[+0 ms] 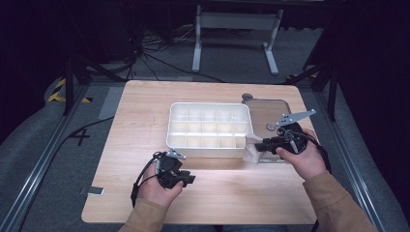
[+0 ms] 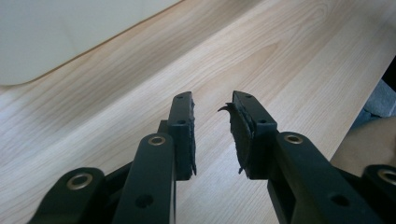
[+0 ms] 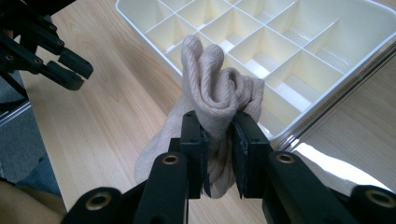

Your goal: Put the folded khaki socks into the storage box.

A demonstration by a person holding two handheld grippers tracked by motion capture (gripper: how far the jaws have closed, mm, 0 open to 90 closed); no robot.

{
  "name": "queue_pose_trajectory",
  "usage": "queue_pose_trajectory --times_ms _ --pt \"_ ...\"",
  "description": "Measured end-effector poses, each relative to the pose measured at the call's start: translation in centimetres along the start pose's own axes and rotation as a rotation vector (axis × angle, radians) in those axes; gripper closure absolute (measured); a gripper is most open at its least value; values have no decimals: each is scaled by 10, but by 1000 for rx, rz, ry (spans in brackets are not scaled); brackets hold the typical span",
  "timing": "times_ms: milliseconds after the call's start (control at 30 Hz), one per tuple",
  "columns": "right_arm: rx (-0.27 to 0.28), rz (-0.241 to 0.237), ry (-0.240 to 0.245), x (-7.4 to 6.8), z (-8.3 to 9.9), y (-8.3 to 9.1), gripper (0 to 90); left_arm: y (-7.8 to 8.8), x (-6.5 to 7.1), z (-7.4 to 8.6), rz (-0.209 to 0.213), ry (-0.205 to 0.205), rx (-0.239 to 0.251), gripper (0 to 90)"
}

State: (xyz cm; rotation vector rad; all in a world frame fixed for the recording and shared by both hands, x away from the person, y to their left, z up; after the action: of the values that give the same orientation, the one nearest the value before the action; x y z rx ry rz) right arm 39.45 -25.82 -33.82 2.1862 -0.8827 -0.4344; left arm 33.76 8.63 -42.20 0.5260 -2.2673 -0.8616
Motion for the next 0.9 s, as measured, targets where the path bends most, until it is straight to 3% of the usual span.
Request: queue_pose_trajectory --times_ms 300,567,667,900 --pt "-45 6 25 10 -14 -2 759 13 -7 11 -27 39 23 696" --pt "-91 22 108 15 -29 -8 759 19 -13 13 -38 58 41 690" --pt "-107 36 165 15 -36 -10 759 19 -13 13 -39 56 37 690" --pt "-148 51 191 18 -51 -14 759 18 -13 11 -33 53 36 690"
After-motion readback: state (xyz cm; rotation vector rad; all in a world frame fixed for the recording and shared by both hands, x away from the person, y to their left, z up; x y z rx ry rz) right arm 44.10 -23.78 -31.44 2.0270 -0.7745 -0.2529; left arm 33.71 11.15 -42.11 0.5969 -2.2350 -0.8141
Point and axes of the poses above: each handheld gripper's, and its own axes: y roughly backward along the jaws, z roughly out of its underside, x roughly to its right, the point moved 2 cm from there along -y, roughly forward along the jaws, and after that the axes turned 9 degrees about z, right-handed, at the moved point
